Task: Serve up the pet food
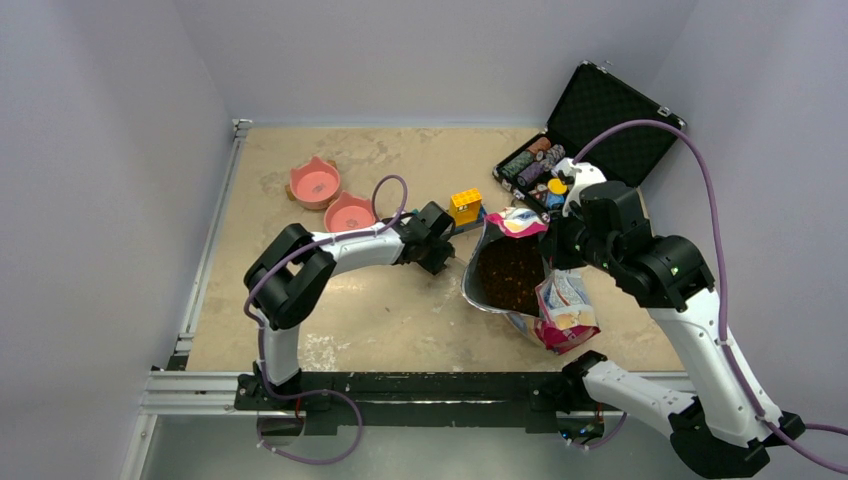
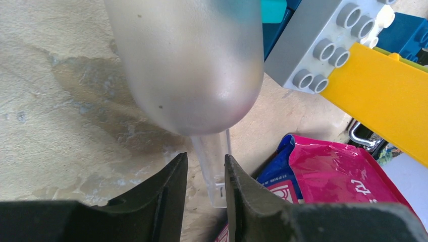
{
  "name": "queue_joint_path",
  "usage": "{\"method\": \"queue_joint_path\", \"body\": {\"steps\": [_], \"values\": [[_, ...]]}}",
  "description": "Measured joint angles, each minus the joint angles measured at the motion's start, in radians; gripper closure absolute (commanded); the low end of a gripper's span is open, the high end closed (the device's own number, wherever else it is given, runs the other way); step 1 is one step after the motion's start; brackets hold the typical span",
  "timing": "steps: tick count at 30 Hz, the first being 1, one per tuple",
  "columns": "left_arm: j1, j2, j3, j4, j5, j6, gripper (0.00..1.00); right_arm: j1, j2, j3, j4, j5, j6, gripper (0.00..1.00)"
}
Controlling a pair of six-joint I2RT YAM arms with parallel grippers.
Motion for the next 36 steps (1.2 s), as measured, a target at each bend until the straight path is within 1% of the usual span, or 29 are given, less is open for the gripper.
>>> {"method": "queue_joint_path", "body": {"steps": [5, 8, 9, 12, 14, 18, 19, 22, 24, 28, 30, 32, 33, 34, 36], "values": [[0.002, 0.016, 0.000, -0.010, 0.016, 0.051, 0.87, 0.000, 0.000, 0.000, 0.000, 0.005, 0.002, 1.00], [0.011, 0.017, -0.003, 0.002, 0.048, 0.132, 0.98, 0.000, 0.000, 0.000, 0.000, 0.006, 0.005, 1.00], [0.015, 0.016, -0.003, 0.006, 0.058, 0.164, 1.00, 0.000, -0.001, 0.000, 0.000, 0.007, 0.006, 1.00], [0.031, -0.021, -0.054, 0.035, 0.106, 0.321, 1.00, 0.000, -0.006, 0.000, -0.002, 0.007, 0.012, 1.00], [0.042, -0.077, -0.140, 0.084, 0.149, 0.426, 1.00, 0.000, -0.008, 0.000, -0.003, 0.007, 0.013, 1.00], [0.062, -0.192, -0.317, 0.184, 0.253, 0.584, 1.00, 0.000, -0.011, 0.000, -0.005, 0.007, 0.019, 1.00], [0.068, -0.216, -0.358, 0.212, 0.282, 0.609, 0.98, 0.000, -0.011, -0.002, -0.005, 0.007, 0.020, 1.00], [0.076, -0.294, -0.487, 0.308, 0.342, 0.664, 0.89, 0.000, -0.012, -0.009, 0.003, 0.005, 0.021, 1.00], [0.078, -0.350, -0.559, 0.340, 0.360, 0.696, 0.87, 0.000, -0.013, -0.014, 0.009, 0.001, 0.021, 1.00], [0.078, -0.453, -0.634, 0.312, 0.367, 0.784, 0.77, 0.000, -0.014, -0.028, 0.023, -0.019, 0.027, 1.00], [0.078, -0.504, -0.653, 0.292, 0.366, 0.821, 0.69, 0.000, -0.017, -0.034, 0.029, -0.024, 0.030, 1.00], [0.078, -0.557, -0.663, 0.268, 0.365, 0.856, 0.59, 0.000, -0.023, -0.042, 0.037, -0.027, 0.031, 1.00], [0.078, -0.587, -0.664, 0.254, 0.365, 0.872, 0.55, 0.000, -0.024, -0.045, 0.039, -0.028, 0.032, 1.00], [0.078, -0.616, -0.664, 0.241, 0.365, 0.887, 0.53, 0.000, -0.024, -0.045, 0.040, -0.029, 0.032, 1.00], [0.078, -0.685, -0.664, 0.204, 0.364, 0.905, 0.52, 0.000, -0.023, -0.045, 0.040, -0.031, 0.033, 1.00]]}}
